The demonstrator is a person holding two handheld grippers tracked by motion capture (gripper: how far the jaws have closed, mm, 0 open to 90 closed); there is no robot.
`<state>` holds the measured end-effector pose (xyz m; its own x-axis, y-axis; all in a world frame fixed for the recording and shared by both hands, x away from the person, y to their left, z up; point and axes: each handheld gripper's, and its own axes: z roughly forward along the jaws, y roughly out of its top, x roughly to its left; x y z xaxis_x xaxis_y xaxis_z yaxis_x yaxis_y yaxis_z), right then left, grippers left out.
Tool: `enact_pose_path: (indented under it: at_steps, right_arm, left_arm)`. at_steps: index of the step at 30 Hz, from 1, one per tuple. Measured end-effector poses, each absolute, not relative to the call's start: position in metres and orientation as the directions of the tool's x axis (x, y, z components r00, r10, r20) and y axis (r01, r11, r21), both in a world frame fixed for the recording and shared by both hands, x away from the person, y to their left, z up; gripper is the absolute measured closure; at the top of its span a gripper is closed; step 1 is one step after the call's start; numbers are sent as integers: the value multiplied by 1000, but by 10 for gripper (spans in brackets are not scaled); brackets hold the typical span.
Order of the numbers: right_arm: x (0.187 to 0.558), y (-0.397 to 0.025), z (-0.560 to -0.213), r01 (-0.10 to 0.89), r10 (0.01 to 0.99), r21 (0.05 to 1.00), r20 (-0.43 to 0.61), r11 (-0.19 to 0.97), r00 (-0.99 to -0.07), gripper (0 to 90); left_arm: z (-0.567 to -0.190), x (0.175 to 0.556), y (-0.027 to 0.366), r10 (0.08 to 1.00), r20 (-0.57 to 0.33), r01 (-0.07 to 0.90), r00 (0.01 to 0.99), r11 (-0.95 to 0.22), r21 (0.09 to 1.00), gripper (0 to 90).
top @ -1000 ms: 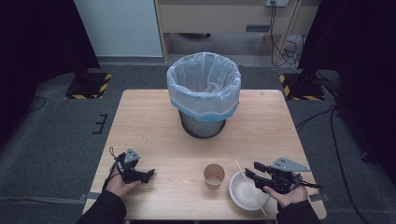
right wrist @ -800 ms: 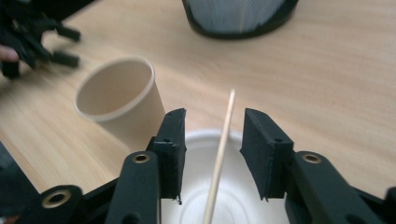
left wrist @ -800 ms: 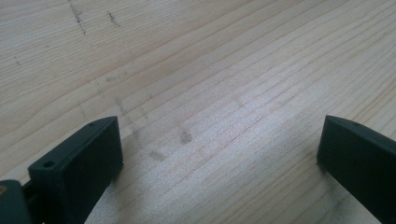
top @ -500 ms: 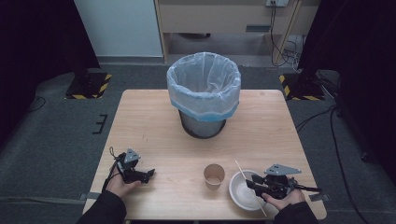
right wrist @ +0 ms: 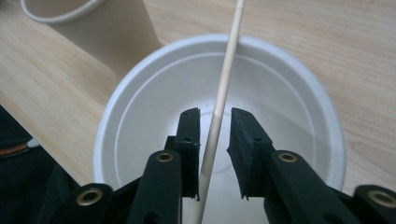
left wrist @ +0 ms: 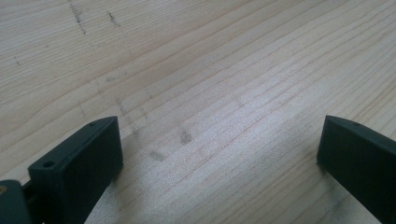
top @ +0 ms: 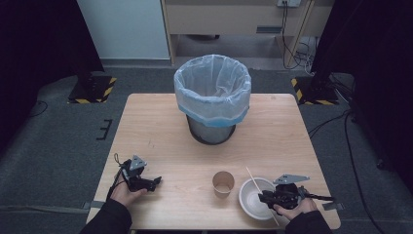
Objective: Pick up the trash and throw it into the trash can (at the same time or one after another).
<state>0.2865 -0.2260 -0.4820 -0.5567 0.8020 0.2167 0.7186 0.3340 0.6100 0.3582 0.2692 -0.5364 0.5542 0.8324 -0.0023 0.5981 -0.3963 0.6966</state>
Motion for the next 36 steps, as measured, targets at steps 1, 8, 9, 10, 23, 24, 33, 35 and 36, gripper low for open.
enact_pose_path:
  at_steps: [1,8,9,10,23,24,33,35,36]
  right_arm:
    - [286,-226,-482,724,802,602,220,336,-555,768]
    - [287,-229,-482,745,808,581,236,328,-540,857]
    - [287,-229,-482,743,808,582,233,330,-542,858]
    - [288,-230,-482,740,806,585,232,331,-544,859]
    - [290,-237,-466,677,809,699,249,230,-533,859]
    - [290,-237,-466,677,809,699,249,230,-533,859]
    - [296,-247,-452,583,827,806,258,100,-499,860]
    - [297,-248,-451,576,829,813,261,88,-494,860]
    - [298,-250,-449,566,831,821,263,73,-489,860]
  left_arm:
    - [-536,358,269,833,-2,598,554,-396,697,0]
    - [-536,358,269,833,-3,598,554,-396,697,0]
    - [-536,358,269,832,-3,598,554,-396,697,0]
    - [-536,358,269,833,-3,598,554,-396,697,0]
    - [-536,358,269,833,-3,598,554,-396,697,0]
    - [-536,358,269,833,-3,598,554,-396,697,0]
    - [-536,358,269,832,-3,598,554,-396,697,0]
    - [-536,358,269,832,-3,598,554,-396,697,0]
    - [-536,358,269,832,-3,598,554,-396,697,0]
